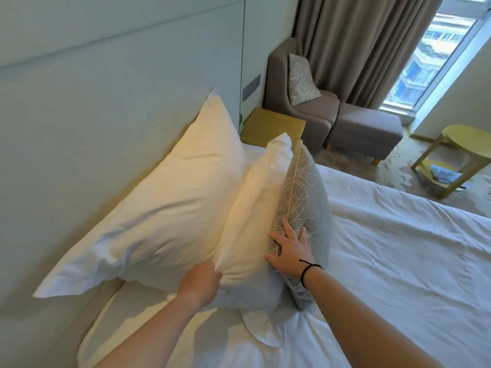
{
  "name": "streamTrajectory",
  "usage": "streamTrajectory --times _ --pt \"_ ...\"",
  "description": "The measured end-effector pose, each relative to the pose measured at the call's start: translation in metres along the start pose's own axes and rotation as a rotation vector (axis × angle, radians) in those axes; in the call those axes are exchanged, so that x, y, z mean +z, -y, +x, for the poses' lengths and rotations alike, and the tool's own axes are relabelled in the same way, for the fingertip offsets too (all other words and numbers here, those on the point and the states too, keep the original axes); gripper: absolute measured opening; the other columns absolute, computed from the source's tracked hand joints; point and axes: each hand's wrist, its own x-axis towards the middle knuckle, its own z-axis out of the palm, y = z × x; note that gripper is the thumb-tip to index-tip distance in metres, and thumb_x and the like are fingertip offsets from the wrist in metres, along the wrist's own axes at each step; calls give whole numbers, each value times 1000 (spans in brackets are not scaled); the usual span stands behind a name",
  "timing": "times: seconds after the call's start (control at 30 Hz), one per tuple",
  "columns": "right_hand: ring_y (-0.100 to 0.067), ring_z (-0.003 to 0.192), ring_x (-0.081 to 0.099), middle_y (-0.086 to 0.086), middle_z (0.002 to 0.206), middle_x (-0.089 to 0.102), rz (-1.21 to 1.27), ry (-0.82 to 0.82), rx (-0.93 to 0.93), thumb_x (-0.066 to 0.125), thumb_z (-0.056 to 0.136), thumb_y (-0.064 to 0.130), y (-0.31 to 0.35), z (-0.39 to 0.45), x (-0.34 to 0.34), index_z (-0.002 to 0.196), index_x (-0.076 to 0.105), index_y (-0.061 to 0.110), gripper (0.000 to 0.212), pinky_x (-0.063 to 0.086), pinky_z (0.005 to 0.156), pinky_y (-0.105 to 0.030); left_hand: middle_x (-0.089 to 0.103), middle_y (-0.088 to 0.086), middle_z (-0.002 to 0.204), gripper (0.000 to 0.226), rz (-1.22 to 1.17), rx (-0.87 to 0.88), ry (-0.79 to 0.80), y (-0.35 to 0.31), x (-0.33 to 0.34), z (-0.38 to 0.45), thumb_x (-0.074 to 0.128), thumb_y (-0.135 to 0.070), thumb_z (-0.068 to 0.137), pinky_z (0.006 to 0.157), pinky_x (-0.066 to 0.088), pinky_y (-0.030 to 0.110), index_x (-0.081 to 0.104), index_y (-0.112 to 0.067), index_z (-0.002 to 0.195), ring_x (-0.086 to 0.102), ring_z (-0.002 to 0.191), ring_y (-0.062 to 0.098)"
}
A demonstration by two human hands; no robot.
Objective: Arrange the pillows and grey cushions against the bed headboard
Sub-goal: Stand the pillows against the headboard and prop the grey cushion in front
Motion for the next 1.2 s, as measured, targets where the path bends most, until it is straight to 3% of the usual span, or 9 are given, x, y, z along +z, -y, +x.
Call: streamTrajectory --times 0.1,0.2,0.3,0.5,0.7,0.8,0.97,1.2 --pt "-41 146 -15 10 163 -10 -81 -49 -40 58 83 57 2 -2 -4 141 38 44 63 0 116 -59 61 0 79 25 -33 -30 -29 5 -9 -14 53 -38 96 62 42 36 51 -22 76 60 78 24" --pt "-33 148 -16 3 164 -3 -140 -145 -133 56 85 53 11 -1 -1 141 41 40 59 -8 116 -58 64 -3 72 22 -78 -54 -67 15 -20 -31 59 -40 91 66 49 37 58 -24 75 60 71 16" --pt "-28 149 -11 1 164 6 -174 -218 -288 54 89 49 29 2 3 136 47 35 50 -6 118 -58 65 -5 71 21 -124 -106 -135 31 -29 -51 58 -47 87 65 53 39 59 -29 76 60 67 10" --pt "-17 149 10 6 161 22 -49 -34 -477 54 92 46 79 7 5 140 44 34 50 9 121 -48 64 -12 105 16 -170 -178 -330 69 -67 -70 62 -41 91 82 53 35 60 -32 103 61 93 10" --pt "-15 139 37 11 153 37 48 89 -483 54 95 39 111 18 4 142 41 36 49 34 111 -36 62 -3 121 31 -111 -286 -546 102 -129 -56 59 -42 88 80 47 34 61 -28 115 59 103 20" --pt "-16 131 46 9 147 47 48 112 -453 53 95 36 134 31 5 143 40 37 49 42 104 -35 62 2 126 35 -80 -272 -543 121 -149 -38 58 -39 90 85 47 37 59 -26 123 57 113 26" --pt "-19 128 49 5 144 50 21 139 -450 48 98 31 187 58 6 144 39 36 46 44 102 -35 57 6 135 48 -20 -263 -416 149 -163 -7 51 -41 95 96 46 42 49 -21 138 50 123 29" --pt "-24 134 43 1 150 44 -163 200 -504 40 101 24 256 125 -2 148 35 30 47 37 108 -37 62 6 124 51 -108 -231 -294 176 -163 28 38 -58 94 92 50 45 48 -27 133 59 107 32"
